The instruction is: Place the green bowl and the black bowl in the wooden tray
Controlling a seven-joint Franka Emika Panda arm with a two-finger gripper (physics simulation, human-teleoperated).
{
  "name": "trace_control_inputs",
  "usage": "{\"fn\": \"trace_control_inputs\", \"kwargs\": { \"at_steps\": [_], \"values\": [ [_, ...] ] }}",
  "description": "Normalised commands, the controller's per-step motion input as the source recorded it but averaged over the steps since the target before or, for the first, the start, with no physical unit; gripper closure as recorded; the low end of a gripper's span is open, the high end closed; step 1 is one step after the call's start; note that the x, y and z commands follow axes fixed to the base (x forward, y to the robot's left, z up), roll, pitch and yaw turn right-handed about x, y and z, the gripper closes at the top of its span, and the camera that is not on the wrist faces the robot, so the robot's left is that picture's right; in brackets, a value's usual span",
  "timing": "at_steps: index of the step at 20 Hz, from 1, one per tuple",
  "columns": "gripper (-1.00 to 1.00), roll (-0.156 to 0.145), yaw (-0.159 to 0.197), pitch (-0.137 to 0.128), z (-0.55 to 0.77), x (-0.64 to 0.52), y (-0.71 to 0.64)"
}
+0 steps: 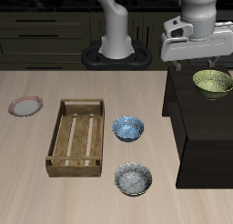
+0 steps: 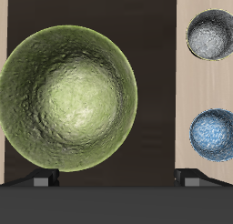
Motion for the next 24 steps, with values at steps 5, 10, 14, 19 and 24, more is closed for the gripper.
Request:
{"fn": "trace_control_inputs", "kwargs": {
  "at_steps": [5, 10, 14, 19, 24],
  "values": [
    [-1.00, 0.022, -0.008, -0.005, -0.15, 0.25, 0.08],
    [-1.00, 0.010, -0.025, 0.031, -0.22, 0.07, -0.02],
    [-1.00, 0.011, -0.005, 0.030, -0.26, 0.07, -0.01],
    [1.00, 0.091, 0.002, 0.046, -0.41, -0.10, 0.11],
    [1.00, 0.040, -0.013, 0.000, -0.12, -0.14, 0.02]
  ]
}}
